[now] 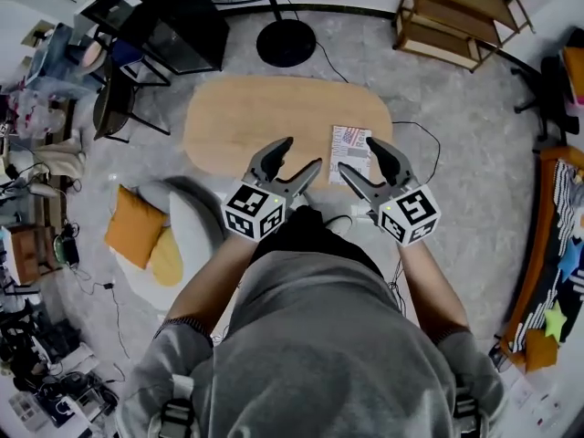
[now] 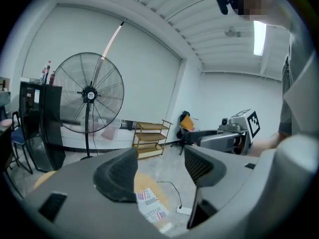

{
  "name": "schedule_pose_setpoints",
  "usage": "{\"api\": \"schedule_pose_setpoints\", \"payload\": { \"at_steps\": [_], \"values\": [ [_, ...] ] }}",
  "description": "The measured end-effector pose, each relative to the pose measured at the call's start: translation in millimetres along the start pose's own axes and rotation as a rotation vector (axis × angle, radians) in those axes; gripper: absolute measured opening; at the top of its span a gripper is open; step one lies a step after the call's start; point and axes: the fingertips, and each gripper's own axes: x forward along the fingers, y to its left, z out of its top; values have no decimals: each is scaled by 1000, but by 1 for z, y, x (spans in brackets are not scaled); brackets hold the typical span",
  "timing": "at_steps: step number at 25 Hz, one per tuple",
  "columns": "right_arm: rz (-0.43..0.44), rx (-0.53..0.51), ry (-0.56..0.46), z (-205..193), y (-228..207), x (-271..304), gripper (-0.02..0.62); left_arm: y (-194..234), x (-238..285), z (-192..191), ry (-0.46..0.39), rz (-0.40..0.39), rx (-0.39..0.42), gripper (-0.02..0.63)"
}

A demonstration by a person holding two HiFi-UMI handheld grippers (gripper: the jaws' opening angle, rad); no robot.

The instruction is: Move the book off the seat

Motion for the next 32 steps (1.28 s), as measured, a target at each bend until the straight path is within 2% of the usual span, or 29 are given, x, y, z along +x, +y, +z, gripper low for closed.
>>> {"api": "schedule_pose_setpoints", "payload": {
  "at_steps": [3,5,11,19,24,32],
  "values": [
    [22,-39,-52,28,16,-11,308,-12,-13,24,-46,-4,74,312],
    [36,-63,-80,38,27,-18,298,-19,-23,33,-70,0,108,264],
    [62,-107,-146,59,53,-32,218,-40,-47,54,-150,-18,174,176],
    [54,-128,-195,70,74,-42,137,-52,-65,73,-231,-21,190,29],
    [15,-144,-216,74,76,-48,6,-55,-69,78,-236,-41,203,15],
    [-14,-175,-220,79,75,-52,6,-55,-70,79,-240,-71,199,15]
  ]
}}
